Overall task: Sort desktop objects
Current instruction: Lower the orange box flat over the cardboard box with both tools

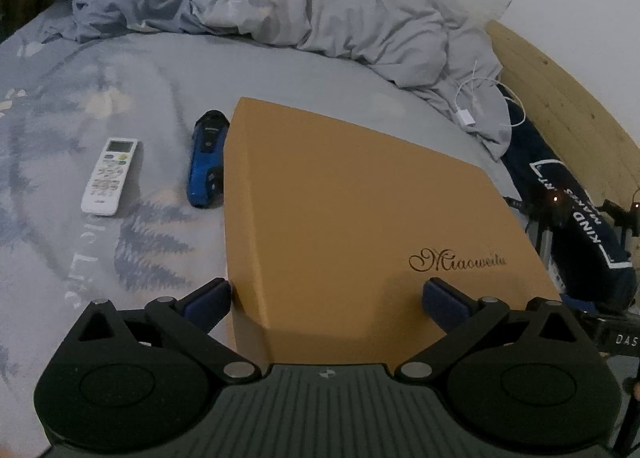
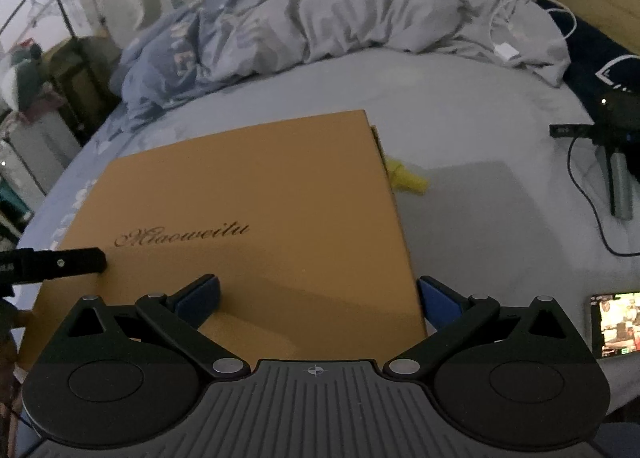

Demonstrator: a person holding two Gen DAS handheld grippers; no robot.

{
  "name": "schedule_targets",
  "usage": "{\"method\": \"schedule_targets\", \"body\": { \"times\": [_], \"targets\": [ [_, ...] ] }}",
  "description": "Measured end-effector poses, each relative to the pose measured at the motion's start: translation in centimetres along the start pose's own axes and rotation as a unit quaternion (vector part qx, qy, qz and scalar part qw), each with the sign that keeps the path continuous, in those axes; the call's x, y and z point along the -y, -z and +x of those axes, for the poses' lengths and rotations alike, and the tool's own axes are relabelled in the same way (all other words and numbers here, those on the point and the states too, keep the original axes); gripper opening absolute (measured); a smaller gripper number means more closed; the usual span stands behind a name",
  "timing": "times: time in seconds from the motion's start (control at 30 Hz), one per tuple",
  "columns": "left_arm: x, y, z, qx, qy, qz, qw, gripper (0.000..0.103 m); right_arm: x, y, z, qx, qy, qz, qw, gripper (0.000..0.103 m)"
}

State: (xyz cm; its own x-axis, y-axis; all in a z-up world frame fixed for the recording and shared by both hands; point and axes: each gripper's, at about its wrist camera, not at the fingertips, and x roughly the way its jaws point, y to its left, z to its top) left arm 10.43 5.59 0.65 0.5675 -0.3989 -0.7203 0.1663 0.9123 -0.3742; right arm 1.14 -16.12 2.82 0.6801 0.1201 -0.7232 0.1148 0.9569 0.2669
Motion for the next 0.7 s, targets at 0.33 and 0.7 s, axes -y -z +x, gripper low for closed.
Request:
{"method": "schedule_targets", "body": {
  "times": [0.33, 0.7],
  "targets": [
    [-0.4, 0.3, 1.1, 0.0, 0.006, -0.018, 0.9998, 0.103, 0.4, -0.9, 1.1, -0.001, 0.005, -0.02, 1.0, 0.103],
    [-0.8, 0.0, 1.9, -0.002, 0.008, -0.034, 0.9994, 0.103, 0.2, -0.8, 1.4, 0.007, 0.012, -0.028, 1.0, 0.103]
  ]
}}
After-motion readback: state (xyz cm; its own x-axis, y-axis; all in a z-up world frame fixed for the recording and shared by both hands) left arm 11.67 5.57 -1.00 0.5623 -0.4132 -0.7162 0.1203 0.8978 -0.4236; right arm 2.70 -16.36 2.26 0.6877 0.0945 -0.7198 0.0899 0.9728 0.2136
